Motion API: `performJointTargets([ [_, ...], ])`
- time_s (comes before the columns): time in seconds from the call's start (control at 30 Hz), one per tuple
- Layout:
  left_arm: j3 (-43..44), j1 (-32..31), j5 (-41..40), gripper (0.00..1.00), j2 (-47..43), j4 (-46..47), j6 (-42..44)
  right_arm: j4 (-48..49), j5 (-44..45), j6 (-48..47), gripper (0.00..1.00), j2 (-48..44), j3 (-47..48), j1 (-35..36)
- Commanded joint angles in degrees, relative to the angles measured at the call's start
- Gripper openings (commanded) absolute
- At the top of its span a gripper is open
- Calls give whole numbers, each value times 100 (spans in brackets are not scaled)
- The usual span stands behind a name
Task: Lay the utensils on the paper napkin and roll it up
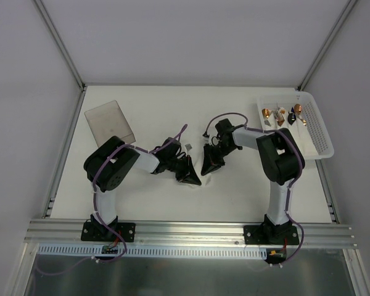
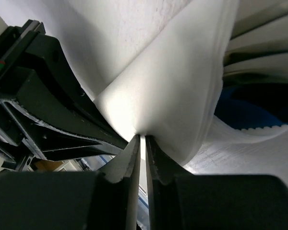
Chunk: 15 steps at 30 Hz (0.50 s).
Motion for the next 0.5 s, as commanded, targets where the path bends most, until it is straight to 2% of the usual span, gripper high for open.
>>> performJointTargets([
  [0.0, -286, -17, -1215, 0, 438, -626, 98, -198, 896, -40, 11, 281, 171, 57],
  [0.27, -409, -9, -1223, 0, 507, -493, -201, -699, 1521, -408, 11, 641, 890, 13],
  [0.47, -418, 0, -1127, 0, 745, -248, -544, -849, 1179, -479, 20, 257, 1094, -224],
])
